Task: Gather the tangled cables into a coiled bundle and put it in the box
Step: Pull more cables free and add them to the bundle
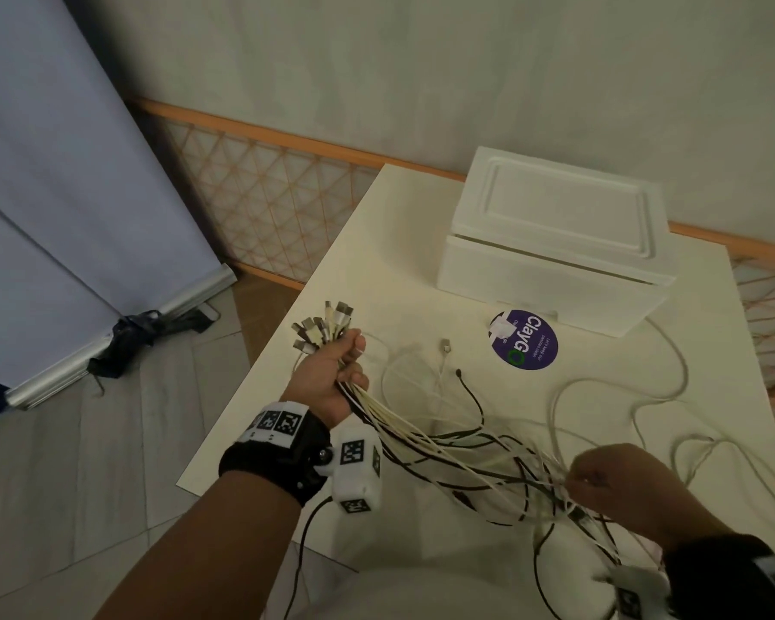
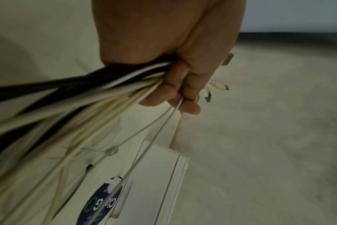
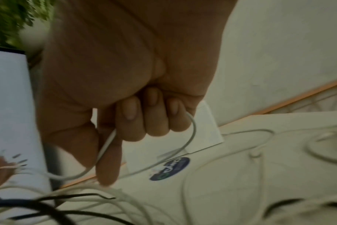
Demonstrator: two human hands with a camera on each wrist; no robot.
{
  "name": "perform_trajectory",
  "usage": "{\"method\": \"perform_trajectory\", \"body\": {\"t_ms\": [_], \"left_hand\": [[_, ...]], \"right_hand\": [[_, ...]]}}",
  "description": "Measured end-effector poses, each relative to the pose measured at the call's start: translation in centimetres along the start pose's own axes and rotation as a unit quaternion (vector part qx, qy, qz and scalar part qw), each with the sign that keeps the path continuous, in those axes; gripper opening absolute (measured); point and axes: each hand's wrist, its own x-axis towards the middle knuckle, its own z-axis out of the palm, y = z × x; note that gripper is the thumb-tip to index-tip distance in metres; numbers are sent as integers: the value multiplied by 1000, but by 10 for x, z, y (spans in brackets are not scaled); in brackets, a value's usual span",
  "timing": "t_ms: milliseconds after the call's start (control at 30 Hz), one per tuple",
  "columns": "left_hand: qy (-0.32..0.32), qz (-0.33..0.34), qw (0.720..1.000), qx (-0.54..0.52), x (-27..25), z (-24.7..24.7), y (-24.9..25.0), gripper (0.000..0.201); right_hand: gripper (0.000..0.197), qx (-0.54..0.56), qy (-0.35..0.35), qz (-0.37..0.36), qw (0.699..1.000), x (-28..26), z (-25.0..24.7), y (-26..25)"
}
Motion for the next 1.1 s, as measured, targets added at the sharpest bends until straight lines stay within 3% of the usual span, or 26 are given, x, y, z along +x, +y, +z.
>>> {"method": "perform_trajectory", "body": {"t_ms": [100, 267, 433, 500, 567, 600, 667, 700, 800, 967, 1100], "left_hand": [[1, -6, 1000, 15, 2, 0, -4, 22], [15, -4, 997, 75, 2, -2, -14, 22], [24, -22, 996, 85, 1, -8, -19, 18], [14, -18, 994, 109, 3, -11, -19, 22], [-17, -16, 985, 168, 4, -9, -18, 27], [-41, -20, 980, 195, 4, -7, -18, 27], [-87, -30, 971, 218, -2, 1, -20, 25], [-104, -34, 969, 223, -6, 5, -22, 25], [-133, -31, 964, 230, -19, 13, -29, 23], [-112, -17, 963, 246, -24, 7, -26, 19], [-87, -25, 972, 218, -22, -8, -20, 22]], "right_hand": [[32, 32, -55, 44, 997, -4, 8, 23], [24, 35, -98, 69, 992, 1, 12, 42], [24, -4, -81, 107, 991, 14, -3, 41], [32, -61, -76, 77, 992, 23, -11, 28], [32, -77, -30, 18, 996, 30, -24, -2], [27, -31, 29, -15, 999, 34, -30, -22], [16, 79, 166, -96, 978, 43, -38, -62], [18, 106, 201, -134, 965, 48, -40, -83], [48, 106, 178, -204, 957, 72, -36, -131], [25, 52, 155, -217, 962, 95, -32, -147], [25, 79, 308, -106, 942, 85, -47, -122]]}}
